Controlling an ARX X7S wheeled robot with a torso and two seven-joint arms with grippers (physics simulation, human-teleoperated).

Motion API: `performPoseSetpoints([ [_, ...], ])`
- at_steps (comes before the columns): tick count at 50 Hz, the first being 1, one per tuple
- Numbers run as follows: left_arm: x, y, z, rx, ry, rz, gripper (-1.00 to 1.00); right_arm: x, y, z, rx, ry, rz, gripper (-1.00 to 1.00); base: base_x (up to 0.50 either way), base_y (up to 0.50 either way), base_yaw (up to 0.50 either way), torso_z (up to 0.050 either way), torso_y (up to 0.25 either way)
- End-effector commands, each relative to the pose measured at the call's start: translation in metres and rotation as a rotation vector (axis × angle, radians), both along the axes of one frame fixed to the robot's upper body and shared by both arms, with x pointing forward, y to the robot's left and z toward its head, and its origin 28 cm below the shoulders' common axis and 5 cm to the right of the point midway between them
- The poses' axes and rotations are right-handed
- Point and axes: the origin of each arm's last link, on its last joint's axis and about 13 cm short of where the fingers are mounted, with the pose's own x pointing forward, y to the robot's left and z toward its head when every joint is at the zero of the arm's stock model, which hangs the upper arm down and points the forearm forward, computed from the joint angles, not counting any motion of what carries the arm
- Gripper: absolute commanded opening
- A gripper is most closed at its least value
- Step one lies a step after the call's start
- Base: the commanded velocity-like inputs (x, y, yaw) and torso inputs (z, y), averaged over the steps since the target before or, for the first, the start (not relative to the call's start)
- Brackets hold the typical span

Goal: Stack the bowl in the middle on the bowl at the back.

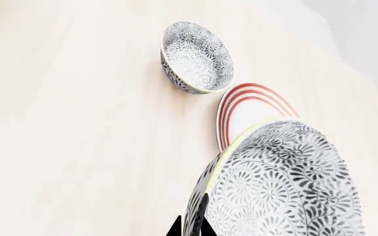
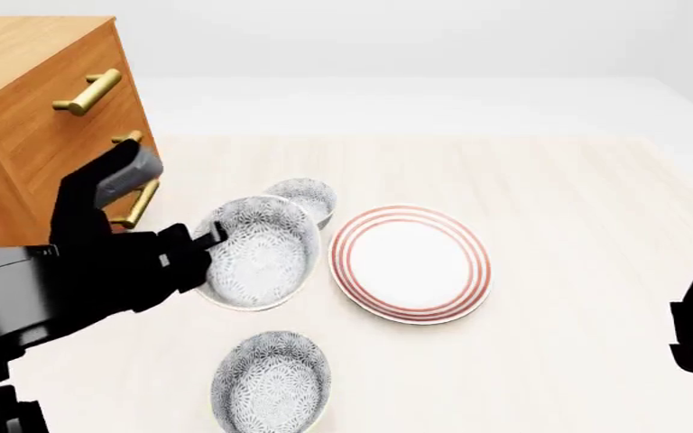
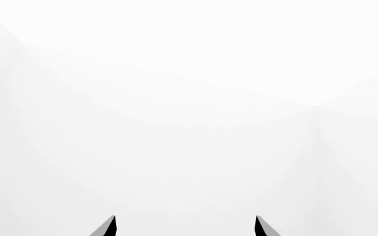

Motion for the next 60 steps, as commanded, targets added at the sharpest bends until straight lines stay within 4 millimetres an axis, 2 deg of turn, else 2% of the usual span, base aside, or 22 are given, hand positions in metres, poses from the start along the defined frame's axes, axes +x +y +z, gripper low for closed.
performPoseSetpoints([
  [1,-0.030,0.002,0.004,0.000,0.020,-0.092,-1.00,-0.003,-0.001,-0.002,0.006,-0.011,0.019,1.00,0.00,0.00,0.00,0.000,0.000],
  [28,-0.051,0.004,0.000,0.007,0.020,-0.118,-1.00,-0.029,-0.014,-0.022,0.040,-0.019,0.019,1.00,0.00,0.00,0.00,0.000,0.000],
  [60,-0.068,0.004,-0.020,0.038,0.076,-0.161,-1.00,-0.036,-0.015,-0.028,0.044,-0.016,0.017,1.00,0.00,0.00,0.00,0.000,0.000],
])
